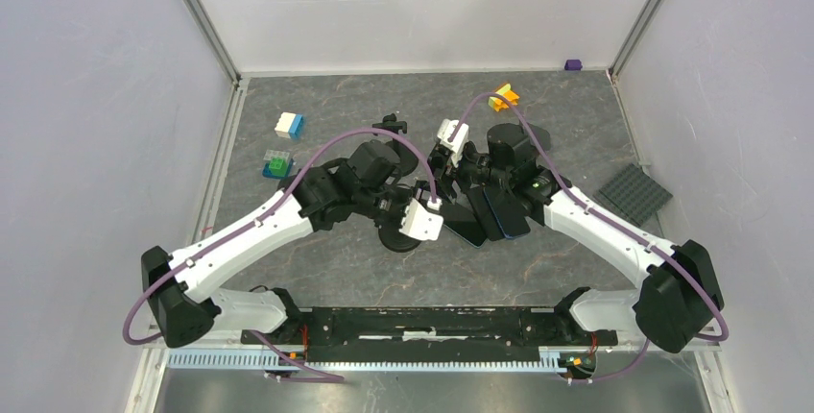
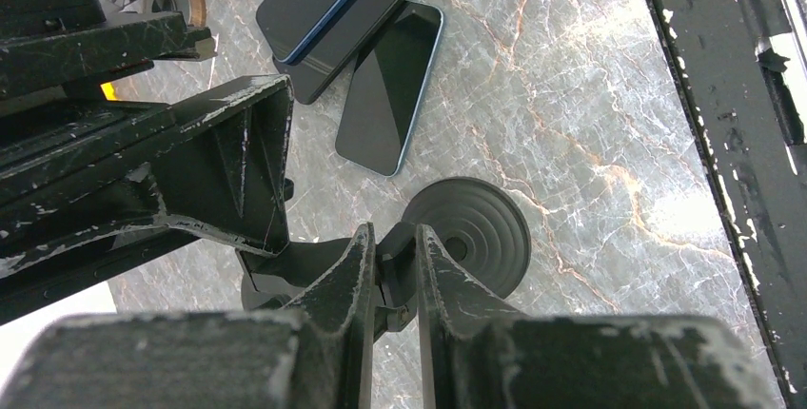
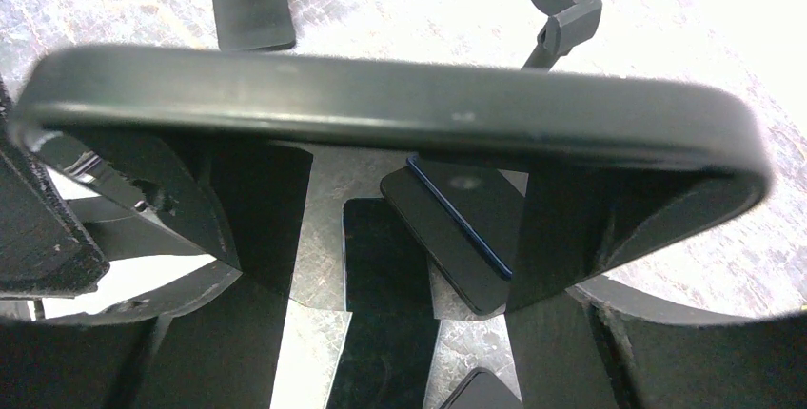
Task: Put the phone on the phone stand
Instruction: Install the phone on the phone stand.
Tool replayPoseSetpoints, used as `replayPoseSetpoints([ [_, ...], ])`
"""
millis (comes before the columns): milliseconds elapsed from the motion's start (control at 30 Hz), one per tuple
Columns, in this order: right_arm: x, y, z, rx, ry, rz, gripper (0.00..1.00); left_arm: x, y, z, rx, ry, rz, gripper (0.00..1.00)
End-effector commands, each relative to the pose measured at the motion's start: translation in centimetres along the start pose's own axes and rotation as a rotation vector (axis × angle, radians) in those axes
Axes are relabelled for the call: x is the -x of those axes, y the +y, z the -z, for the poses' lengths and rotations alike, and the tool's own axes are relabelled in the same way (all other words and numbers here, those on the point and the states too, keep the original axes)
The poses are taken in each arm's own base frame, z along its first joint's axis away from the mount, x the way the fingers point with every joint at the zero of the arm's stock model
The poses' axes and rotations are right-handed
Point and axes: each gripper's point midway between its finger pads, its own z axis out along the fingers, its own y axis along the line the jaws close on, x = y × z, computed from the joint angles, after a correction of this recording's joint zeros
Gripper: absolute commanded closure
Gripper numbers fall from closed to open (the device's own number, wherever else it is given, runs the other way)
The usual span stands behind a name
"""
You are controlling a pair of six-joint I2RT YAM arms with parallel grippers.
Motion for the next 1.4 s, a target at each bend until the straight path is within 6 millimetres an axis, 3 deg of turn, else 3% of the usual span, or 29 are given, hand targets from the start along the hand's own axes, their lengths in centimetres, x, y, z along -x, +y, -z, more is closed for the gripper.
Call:
replayPoseSetpoints([
  [0,0.0,-10.7,2.6,-0.451,0.061,0.126,1.00,0.2,-9.7,1.6,-0.342,-0.036,0.154,0.98],
  [1167,-1.2,-14.1,3.7,-0.550,0.108,0.138,1.00,-0.1,-11.5,2.2,-0.369,-0.050,0.154,0.98],
  [1367,-0.9,-13.5,3.5,-0.513,0.085,0.125,0.99,-0.1,-11.2,2.1,-0.360,-0.047,0.148,0.98],
])
